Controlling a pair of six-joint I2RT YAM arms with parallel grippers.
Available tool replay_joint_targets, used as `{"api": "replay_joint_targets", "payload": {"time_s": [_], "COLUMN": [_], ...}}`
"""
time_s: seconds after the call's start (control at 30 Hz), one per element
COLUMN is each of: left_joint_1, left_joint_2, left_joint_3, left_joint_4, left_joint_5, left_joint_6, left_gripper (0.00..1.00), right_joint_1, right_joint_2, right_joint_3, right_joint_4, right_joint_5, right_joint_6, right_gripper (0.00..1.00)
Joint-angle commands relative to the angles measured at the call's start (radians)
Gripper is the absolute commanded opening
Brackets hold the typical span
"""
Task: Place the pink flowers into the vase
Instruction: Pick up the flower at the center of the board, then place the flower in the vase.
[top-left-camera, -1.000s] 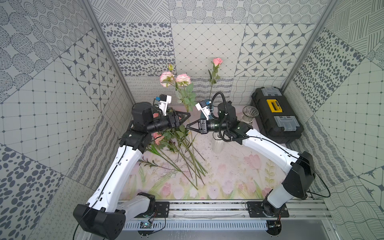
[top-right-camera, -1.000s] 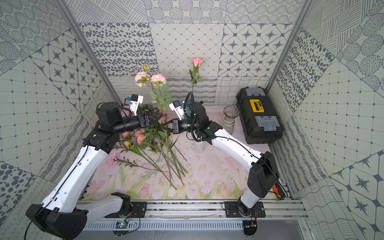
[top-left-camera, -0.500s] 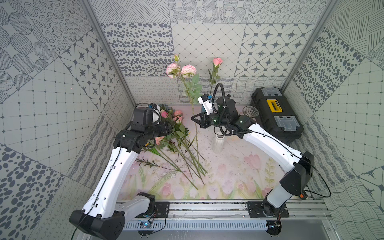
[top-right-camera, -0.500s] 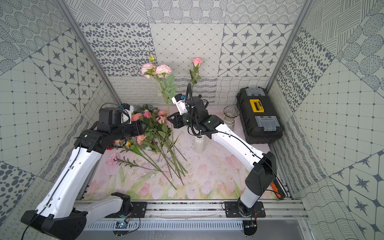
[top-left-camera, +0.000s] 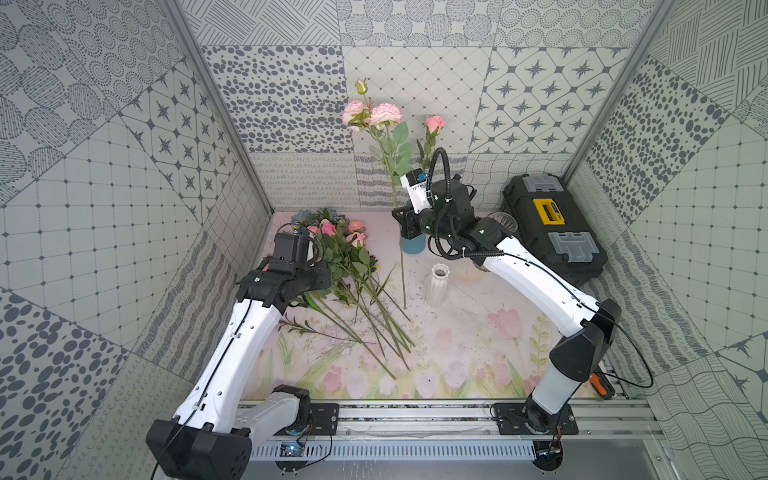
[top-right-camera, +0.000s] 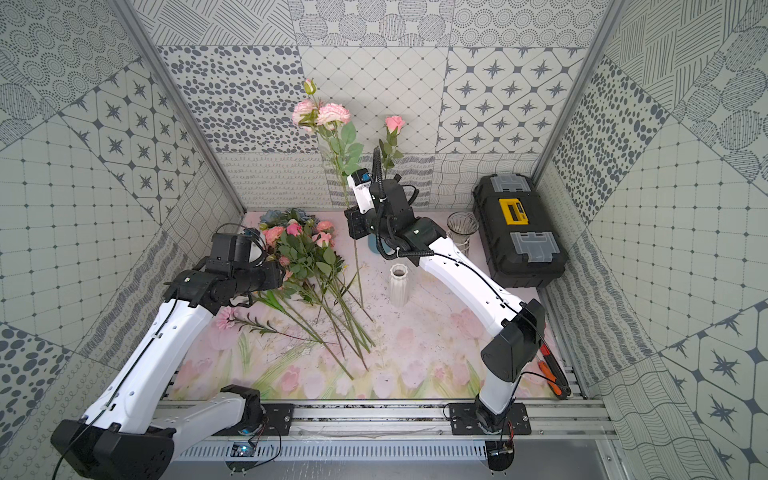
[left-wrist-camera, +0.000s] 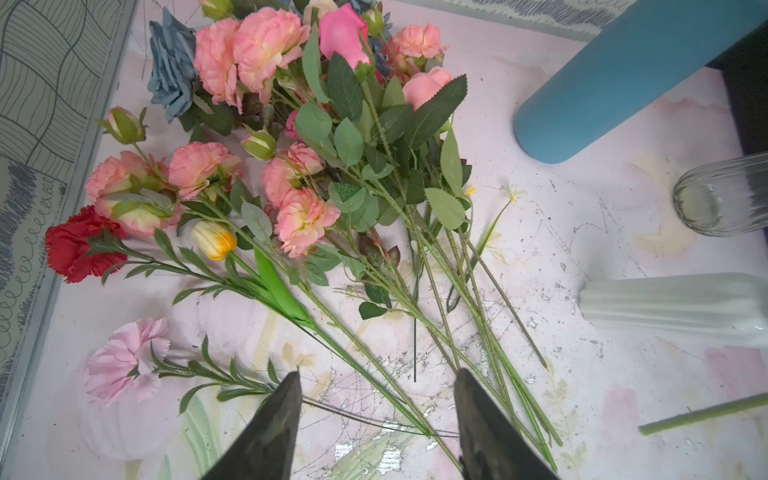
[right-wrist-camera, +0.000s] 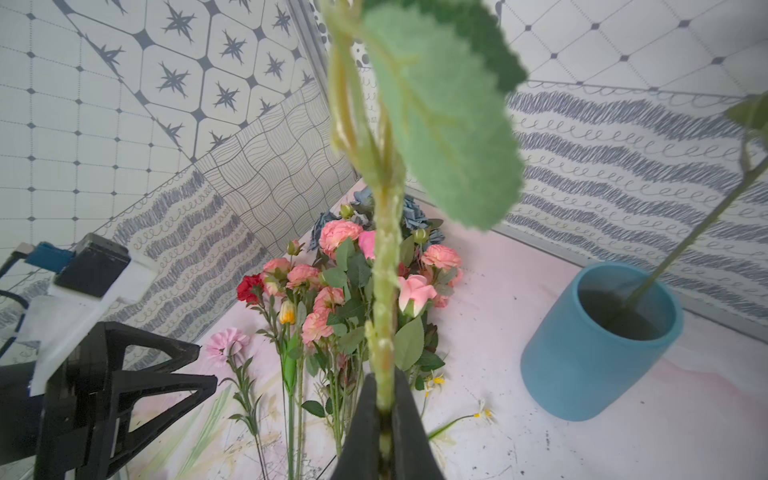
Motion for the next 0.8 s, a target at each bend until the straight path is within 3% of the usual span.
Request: {"api": "replay_joint_targets", "payload": {"time_s": [0.0,0.4,0.77], "left_joint_1": [0.016,0.018,0.022], "left_joint_2": [-0.011,-0.042,-0.037], "left_joint_3": [-0.014,-0.034,-0.034], "left_joint_4": [0.038,0.034,0.033], "left_joint_5": [-0.020,-0.063,-0.048], "left_joint_6": [0.034,0.039,0.040], "left_gripper": [0.58,0.58,0.57], "right_joint_1": [-0.003,-0.039,-0.093], "right_joint_2": [0.020,0.136,0.267], "right_joint_3": [0.075,0.330,0.588], "right_joint_4": [0.037,0.094,0.174], "right_joint_5": [0.089,0.243,0.304], "right_joint_6": [-0.062,-0.169,-0.278], "right_gripper": [0.00,0.00,0.00]}}
